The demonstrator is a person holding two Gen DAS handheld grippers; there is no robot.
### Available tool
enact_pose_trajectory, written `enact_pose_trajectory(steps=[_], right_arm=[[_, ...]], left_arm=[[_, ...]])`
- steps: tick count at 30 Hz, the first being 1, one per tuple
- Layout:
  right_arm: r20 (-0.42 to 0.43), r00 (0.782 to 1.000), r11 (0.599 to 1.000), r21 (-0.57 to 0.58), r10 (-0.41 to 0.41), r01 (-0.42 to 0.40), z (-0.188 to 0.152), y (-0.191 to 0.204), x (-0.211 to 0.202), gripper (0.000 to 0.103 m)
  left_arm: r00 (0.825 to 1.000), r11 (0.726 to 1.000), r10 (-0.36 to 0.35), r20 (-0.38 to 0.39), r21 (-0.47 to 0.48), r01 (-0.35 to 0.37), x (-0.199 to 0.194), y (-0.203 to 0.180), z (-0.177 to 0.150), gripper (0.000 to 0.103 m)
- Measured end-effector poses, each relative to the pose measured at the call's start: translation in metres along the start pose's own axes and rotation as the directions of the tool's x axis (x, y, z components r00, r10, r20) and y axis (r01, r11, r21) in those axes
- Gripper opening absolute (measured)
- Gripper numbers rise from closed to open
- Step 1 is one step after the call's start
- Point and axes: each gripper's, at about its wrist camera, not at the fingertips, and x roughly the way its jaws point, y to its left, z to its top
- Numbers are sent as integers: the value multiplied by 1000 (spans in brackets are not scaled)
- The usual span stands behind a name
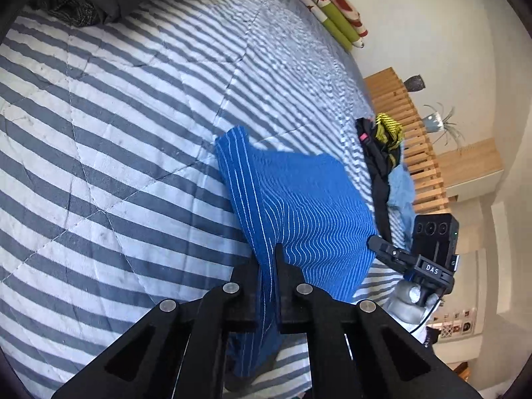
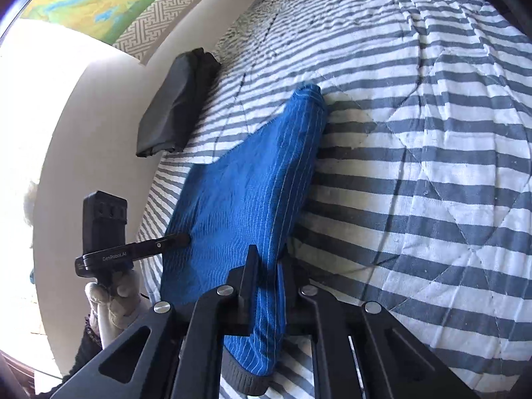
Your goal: Fold small clothes
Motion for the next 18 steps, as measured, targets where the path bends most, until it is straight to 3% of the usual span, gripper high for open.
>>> enact_pose_trajectory(steps=[6, 10, 14, 18], right_arm=[[83, 988, 991, 27, 131, -134, -27, 27, -58, 8], [92, 979, 983, 7, 183, -185, -61, 57, -99, 8], [59, 986, 986, 43, 158, -161, -82, 61, -111, 8], [11, 996, 987, 136, 89, -89, -63, 24, -81, 8]], left_arm=[[996, 993, -74, 50, 96, 69, -57, -61, -41, 4], [995, 993, -96, 30, 78, 94, -74, -84, -69, 4], [999, 997, -43, -32, 56, 45, -55, -74, -66, 4], [997, 999, -24, -79, -42, 20, -5, -38, -31, 4]])
